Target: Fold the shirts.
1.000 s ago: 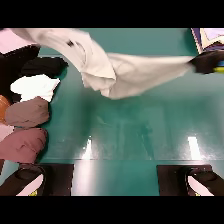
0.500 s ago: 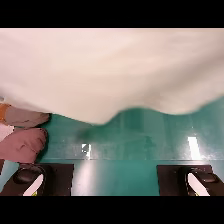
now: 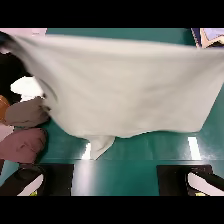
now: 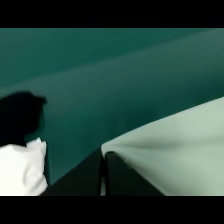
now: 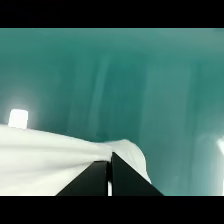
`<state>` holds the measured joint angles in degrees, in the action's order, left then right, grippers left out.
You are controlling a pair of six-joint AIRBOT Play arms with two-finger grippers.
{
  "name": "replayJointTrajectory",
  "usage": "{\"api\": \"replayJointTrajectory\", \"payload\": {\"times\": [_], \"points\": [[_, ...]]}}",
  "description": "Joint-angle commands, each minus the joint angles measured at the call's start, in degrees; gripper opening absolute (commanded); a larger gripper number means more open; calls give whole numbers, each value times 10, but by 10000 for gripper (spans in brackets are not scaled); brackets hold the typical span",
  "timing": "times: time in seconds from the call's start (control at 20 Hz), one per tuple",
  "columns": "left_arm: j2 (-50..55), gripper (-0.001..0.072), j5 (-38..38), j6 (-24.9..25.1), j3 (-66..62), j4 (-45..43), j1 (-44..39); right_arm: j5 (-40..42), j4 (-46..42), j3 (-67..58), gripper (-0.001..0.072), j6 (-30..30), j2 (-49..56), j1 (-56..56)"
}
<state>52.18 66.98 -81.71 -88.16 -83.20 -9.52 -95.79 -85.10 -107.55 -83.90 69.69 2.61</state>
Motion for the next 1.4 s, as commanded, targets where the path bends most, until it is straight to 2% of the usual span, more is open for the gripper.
{"api": "replayJointTrajectory", "payload": {"times": [0.0,0.15,0.25,0.3,0.35,0.4,0.6,0.75,0.9,1.05,1.2,1.35], "points": [[151,29,-87,-14,74,-25,0,22,1,81,13,-5,108,-1],[293,29,-189,-37,76,-26,0,94,21,122,14,-4,186,-1],[346,44,-223,-57,75,-26,0,124,58,113,15,-5,227,-1],[359,280,-225,-69,75,-26,0,132,74,97,69,-4,245,-1],[362,507,-224,-83,75,-26,1,133,91,80,299,-4,258,-2],[361,520,-216,-83,71,-26,2,130,111,59,385,-2,269,-5],[337,520,-54,-83,17,-16,55,113,236,60,385,45,236,-28],[270,520,11,-83,97,-6,100,117,282,174,385,61,158,-53],[175,520,11,-83,257,5,107,127,322,300,385,71,76,-74],[94,520,-14,-76,415,95,106,149,345,380,385,76,14,-78],[67,520,-56,-58,517,183,106,164,346,421,385,77,-24,-77],[69,520,-109,1,573,294,106,163,346,428,385,77,-45,-77]]}}
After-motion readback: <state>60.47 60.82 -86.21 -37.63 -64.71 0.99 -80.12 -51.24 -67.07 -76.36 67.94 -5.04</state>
